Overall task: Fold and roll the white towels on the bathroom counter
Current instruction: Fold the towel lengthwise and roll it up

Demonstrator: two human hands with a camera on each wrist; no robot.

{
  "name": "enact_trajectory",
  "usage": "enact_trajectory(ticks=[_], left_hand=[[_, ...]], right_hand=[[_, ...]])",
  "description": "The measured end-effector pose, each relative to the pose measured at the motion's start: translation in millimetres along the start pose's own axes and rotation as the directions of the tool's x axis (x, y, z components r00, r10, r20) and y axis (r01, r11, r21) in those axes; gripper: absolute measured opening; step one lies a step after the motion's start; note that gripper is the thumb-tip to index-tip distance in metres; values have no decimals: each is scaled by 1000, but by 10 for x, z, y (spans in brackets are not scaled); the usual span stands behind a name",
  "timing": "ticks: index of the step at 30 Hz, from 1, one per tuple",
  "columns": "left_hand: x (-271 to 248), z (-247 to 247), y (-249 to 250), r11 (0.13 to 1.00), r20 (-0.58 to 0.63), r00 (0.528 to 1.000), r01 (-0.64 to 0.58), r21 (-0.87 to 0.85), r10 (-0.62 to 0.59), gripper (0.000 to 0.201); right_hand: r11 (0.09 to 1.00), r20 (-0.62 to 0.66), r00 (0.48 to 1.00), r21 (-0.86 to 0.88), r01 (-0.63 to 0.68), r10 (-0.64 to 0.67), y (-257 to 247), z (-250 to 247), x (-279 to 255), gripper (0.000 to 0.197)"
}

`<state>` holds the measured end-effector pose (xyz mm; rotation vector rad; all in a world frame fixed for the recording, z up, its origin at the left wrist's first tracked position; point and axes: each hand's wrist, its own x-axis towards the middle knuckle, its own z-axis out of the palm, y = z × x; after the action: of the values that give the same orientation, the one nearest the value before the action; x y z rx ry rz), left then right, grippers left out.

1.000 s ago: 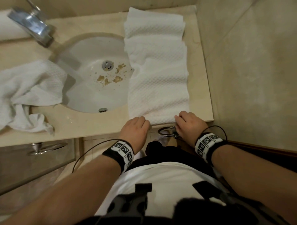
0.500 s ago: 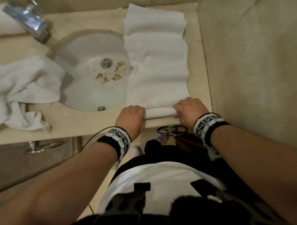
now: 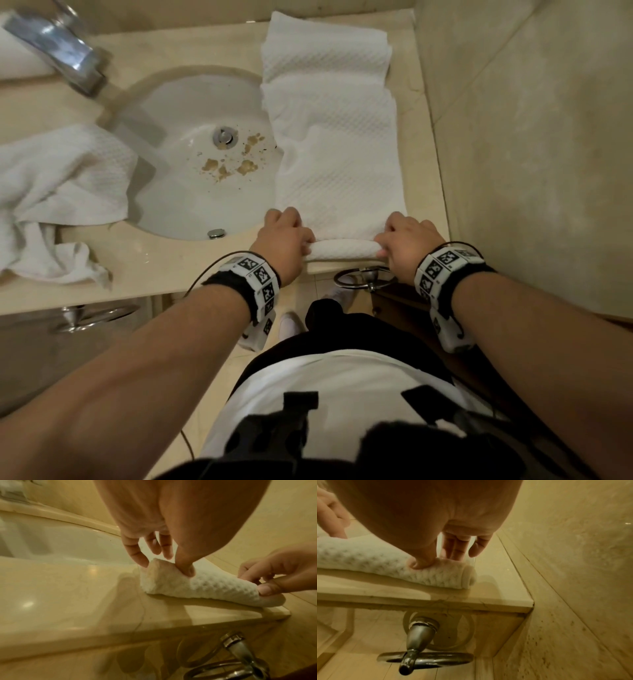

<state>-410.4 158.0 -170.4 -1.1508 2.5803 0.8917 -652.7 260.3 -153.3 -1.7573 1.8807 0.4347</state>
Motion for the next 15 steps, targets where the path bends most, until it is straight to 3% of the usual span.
enact_trajectory(ticks=[4, 7, 10, 13, 15], left_hand=[[-53, 90, 2, 998, -78, 995, 54, -9, -55, 15], [-97, 91, -14, 996, -134, 988, 75, -46, -80, 7], [-145, 75, 4, 980, -179, 980, 113, 161, -84, 10], [-257, 127, 155, 952, -180, 980, -21, 305, 79, 37], [-317, 229, 230, 934, -130, 970, -154, 323, 205, 43]], right_hand=[[992, -76, 994, 101, -77, 84, 15, -17, 14, 24], [999, -208, 977, -2, -50, 48, 5, -22, 26, 11], [995, -233, 972, -82, -58, 38, -58, 3, -2, 12], [995, -211, 977, -89, -43, 24, -183, 111, -80, 21], [995, -252, 967, -89, -49, 25, -217, 227, -123, 27]])
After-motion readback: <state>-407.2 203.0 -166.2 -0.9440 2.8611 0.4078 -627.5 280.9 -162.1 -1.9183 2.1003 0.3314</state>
